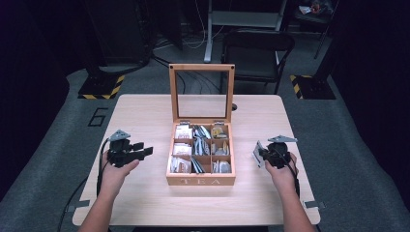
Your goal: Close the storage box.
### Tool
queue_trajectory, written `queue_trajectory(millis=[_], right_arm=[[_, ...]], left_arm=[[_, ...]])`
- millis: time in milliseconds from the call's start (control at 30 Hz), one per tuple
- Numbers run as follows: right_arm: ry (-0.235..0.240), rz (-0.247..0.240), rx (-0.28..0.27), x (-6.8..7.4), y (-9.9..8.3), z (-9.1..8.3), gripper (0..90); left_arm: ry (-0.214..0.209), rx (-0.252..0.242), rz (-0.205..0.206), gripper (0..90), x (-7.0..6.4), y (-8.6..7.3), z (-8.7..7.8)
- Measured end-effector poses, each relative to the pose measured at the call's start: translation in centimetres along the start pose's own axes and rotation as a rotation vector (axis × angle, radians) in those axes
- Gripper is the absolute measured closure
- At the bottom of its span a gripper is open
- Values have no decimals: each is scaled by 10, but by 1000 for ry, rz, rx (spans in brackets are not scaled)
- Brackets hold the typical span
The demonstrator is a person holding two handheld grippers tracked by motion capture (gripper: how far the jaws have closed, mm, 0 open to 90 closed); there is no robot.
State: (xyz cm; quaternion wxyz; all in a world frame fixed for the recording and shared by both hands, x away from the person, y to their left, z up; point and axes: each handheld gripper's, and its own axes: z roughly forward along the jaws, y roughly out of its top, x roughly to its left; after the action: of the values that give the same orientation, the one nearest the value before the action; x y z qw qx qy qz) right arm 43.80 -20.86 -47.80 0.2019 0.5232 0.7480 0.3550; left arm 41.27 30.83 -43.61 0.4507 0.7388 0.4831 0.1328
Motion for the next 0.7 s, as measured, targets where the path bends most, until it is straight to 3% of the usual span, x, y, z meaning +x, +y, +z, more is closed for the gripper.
queue_trajectory(millis=[200,300,400,700], right_arm=[[-19,68,9,-16,-5,1,819],[-22,75,10,-19,-6,2,799],[-38,95,35,-23,-9,4,718],[-46,132,49,-32,-15,10,584]], left_arm=[[0,1,-1,471,0,0,1],[6,-6,0,471,0,-1,1],[2,10,-4,471,-1,-1,1],[3,8,-3,469,0,-1,1]])
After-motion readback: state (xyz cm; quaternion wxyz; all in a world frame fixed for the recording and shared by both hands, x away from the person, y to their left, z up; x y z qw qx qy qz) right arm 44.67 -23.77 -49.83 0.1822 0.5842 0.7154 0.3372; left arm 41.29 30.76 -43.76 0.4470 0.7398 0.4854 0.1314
